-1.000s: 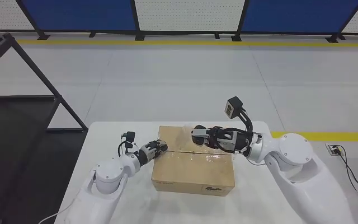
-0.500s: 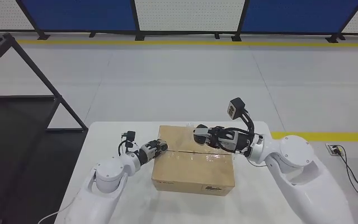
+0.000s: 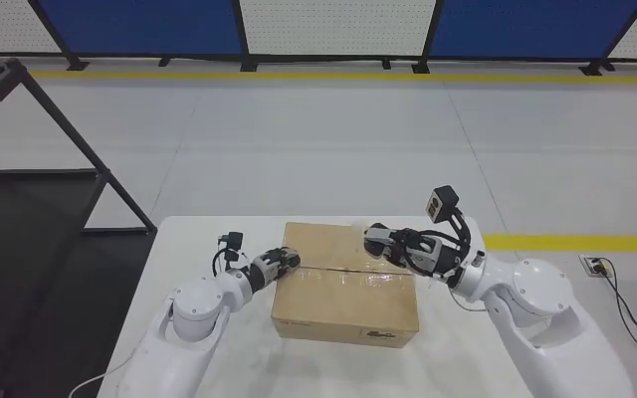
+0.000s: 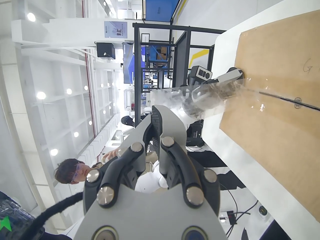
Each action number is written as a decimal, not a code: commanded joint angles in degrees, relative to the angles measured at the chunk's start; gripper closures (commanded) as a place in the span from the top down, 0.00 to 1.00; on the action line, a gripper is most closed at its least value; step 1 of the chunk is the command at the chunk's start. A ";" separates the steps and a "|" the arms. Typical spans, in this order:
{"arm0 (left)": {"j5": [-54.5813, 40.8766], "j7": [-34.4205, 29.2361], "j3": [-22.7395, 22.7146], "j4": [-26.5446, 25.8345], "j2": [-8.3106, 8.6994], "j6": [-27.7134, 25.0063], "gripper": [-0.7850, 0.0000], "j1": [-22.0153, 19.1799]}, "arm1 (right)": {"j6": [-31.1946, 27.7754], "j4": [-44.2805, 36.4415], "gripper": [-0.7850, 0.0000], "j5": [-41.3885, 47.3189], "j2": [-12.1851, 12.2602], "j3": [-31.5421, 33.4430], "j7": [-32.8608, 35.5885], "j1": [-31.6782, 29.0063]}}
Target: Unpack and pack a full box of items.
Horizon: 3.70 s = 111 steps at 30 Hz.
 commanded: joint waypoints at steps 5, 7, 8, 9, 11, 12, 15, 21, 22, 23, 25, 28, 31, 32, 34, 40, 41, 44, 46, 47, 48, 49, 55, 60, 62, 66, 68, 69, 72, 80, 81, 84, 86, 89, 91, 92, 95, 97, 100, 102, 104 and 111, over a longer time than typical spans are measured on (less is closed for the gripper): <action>-0.13 0.07 0.05 0.10 0.00 -0.19 0.00 -0.08 | 0.68 -1.51 0.00 0.35 0.28 1.88 -1.11 -2.77; -0.15 0.06 0.06 0.13 0.00 -0.20 0.00 -0.11 | 0.98 -1.97 0.00 0.23 0.34 2.39 -1.93 -3.58; -0.16 0.06 0.06 0.14 0.01 -0.21 0.00 -0.12 | 1.07 -2.11 0.00 0.22 0.36 2.63 -2.39 -3.97; 0.00 -0.01 0.11 0.15 0.02 -0.20 0.00 -0.15 | 1.20 -2.22 0.00 0.12 0.38 2.84 -2.88 -4.33; 0.09 -0.03 0.12 0.16 0.04 -0.15 0.00 -0.19 | 1.60 -2.35 0.00 0.07 0.40 3.21 -3.75 -4.98; 0.09 -0.03 0.13 0.16 0.04 -0.14 0.00 -0.20 | 1.87 -2.44 0.00 0.13 0.42 3.38 -4.10 -5.32; 0.07 -0.02 0.15 0.17 0.05 -0.14 0.00 -0.21 | 2.44 -2.57 0.00 0.41 0.47 3.97 -4.78 -6.34; 0.14 0.06 0.19 0.24 0.07 -0.10 0.00 -0.28 | 2.12 -2.37 0.00 1.33 0.64 5.77 -5.27 -8.81; 0.04 0.00 0.19 0.25 0.06 -0.14 0.00 -0.30 | 2.00 -2.40 0.00 1.36 0.70 6.20 -5.25 -9.33; 0.01 0.00 0.21 0.30 0.06 -0.15 0.00 -0.35 | 1.81 -2.41 0.00 1.60 0.75 6.73 -5.26 -9.94; -0.03 -0.03 0.31 0.40 0.04 -0.03 0.00 -0.48 | 1.47 -2.62 0.00 1.92 0.88 7.82 -5.27 -11.14; 0.04 -0.03 0.59 0.54 0.00 0.03 0.00 -0.73 | 1.37 -2.97 0.00 2.09 1.04 9.08 -5.33 -12.53; 0.08 0.06 0.90 0.61 -0.07 0.10 0.00 -0.94 | 1.64 -3.16 0.00 2.14 1.13 9.80 -5.47 -13.40; 0.05 0.11 0.96 0.62 -0.08 0.13 0.00 -0.98 | 1.72 -3.14 0.00 2.17 1.15 9.95 -5.52 -13.60; 0.13 0.10 1.07 0.64 -0.09 0.16 0.00 -1.04 | 1.76 -2.94 0.00 2.11 1.17 10.13 -5.57 -13.91; 0.11 0.24 1.02 0.67 -0.08 0.16 0.00 -0.98 | 2.76 -1.50 0.00 1.48 1.15 10.02 -6.52 -14.06; 0.12 0.24 1.00 0.65 -0.07 0.16 0.00 -0.94 | 2.90 -1.21 0.00 1.44 1.14 9.97 -6.56 -14.07; 0.12 0.34 0.86 0.63 -0.04 0.17 0.00 -0.84 | 2.87 -0.56 0.00 1.57 1.13 10.08 -6.64 -14.30; 0.12 0.35 0.83 0.61 -0.03 0.15 0.00 -0.80 | 2.74 -0.18 0.00 1.73 1.14 10.39 -6.72 -14.63; 0.12 0.35 0.83 0.62 -0.02 0.14 0.00 -0.80 | 2.66 -0.04 0.00 1.87 1.15 10.62 -6.86 -14.85; 0.11 0.30 0.86 0.67 -0.03 0.23 0.00 -0.83 | 2.56 -0.01 0.00 1.98 1.17 10.83 -6.88 -15.09; 0.07 0.22 0.92 0.68 -0.04 0.23 0.00 -0.89 | 2.52 0.06 0.00 2.11 1.18 11.08 -6.94 -15.33; 0.16 0.14 1.30 1.01 -0.11 0.26 0.00 -1.36 | 2.25 0.28 0.00 3.05 1.30 12.77 -7.31 -16.75; 0.19 0.08 1.62 1.20 -0.17 0.50 0.00 -1.70 | 2.20 -0.04 0.00 3.29 1.37 13.55 -7.14 -17.58; 0.17 0.12 1.67 1.25 -0.19 0.50 0.00 -1.75 | 2.32 -0.13 0.00 3.34 1.39 13.67 -7.04 -17.75; 0.10 0.31 1.69 1.33 -0.21 0.50 0.00 -1.75 | 2.67 0.00 0.00 2.97 1.42 13.63 -6.66 -17.78; 0.09 0.44 1.73 1.30 -0.23 0.50 0.00 -1.70 | 2.76 0.15 0.00 2.88 1.42 13.53 -6.59 -17.65; 0.09 0.45 1.73 1.31 -0.23 0.48 0.00 -1.68 | 2.87 0.23 0.00 2.84 1.42 13.44 -6.43 -17.62; -0.05 0.57 1.65 1.28 -0.23 0.45 0.00 -1.59 | 3.06 0.48 0.00 2.75 1.42 13.43 -6.50 -17.62; 0.19 0.10 1.57 1.13 -0.16 0.50 0.00 -1.64 | 3.77 1.00 0.00 2.83 1.39 13.57 -7.47 -18.06; 0.21 0.05 1.53 1.12 -0.15 0.53 0.00 -1.65 | 3.85 1.13 0.00 2.81 1.39 13.61 -7.61 -18.14; 0.23 -0.05 1.44 1.05 -0.12 0.60 0.00 -1.65 | 4.07 1.47 0.00 3.01 1.39 13.81 -7.91 -18.37; 0.24 -0.09 1.41 1.00 -0.10 0.64 0.00 -1.64 | 4.21 1.77 0.00 3.04 1.40 13.93 -8.01 -18.52; 0.24 -0.10 1.40 0.94 -0.09 0.70 0.00 -1.65 | 4.56 1.97 0.00 2.31 1.43 13.99 -8.62 -18.69; 0.14 -0.15 1.41 0.93 -0.10 0.68 0.00 -1.67 | 4.68 1.94 0.00 1.05 1.51 13.82 -8.42 -18.70; 0.12 -0.15 1.42 0.96 -0.11 0.67 0.00 -1.69 | 4.81 2.02 0.00 0.50 1.55 13.72 -8.22 -18.64; 0.08 -0.12 1.52 1.10 -0.13 0.66 0.00 -1.75 | 5.52 2.48 0.00 -1.42 1.68 13.19 -7.27 -18.24; 0.02 -0.11 1.55 1.19 -0.14 0.71 0.00 -1.81 | 5.92 2.98 0.00 -2.09 1.73 12.95 -6.85 -17.87; -0.01 0.14 1.62 1.25 -0.17 0.72 0.00 -1.81 | 5.97 3.63 0.00 -2.25 1.73 12.80 -6.64 -17.46; -0.03 0.18 1.65 1.26 -0.18 0.72 0.00 -1.82 | 5.86 3.85 0.00 -2.27 1.73 12.75 -6.52 -17.34; 0.04 0.22 1.75 1.23 -0.20 0.65 0.00 -1.85 | 5.81 3.96 0.00 -2.29 1.73 12.74 -6.45 -17.28; 0.04 0.32 1.90 1.33 -0.24 0.54 0.00 -1.90 | 3.85 4.71 0.33 -3.33 1.79 12.94 -6.08 -16.74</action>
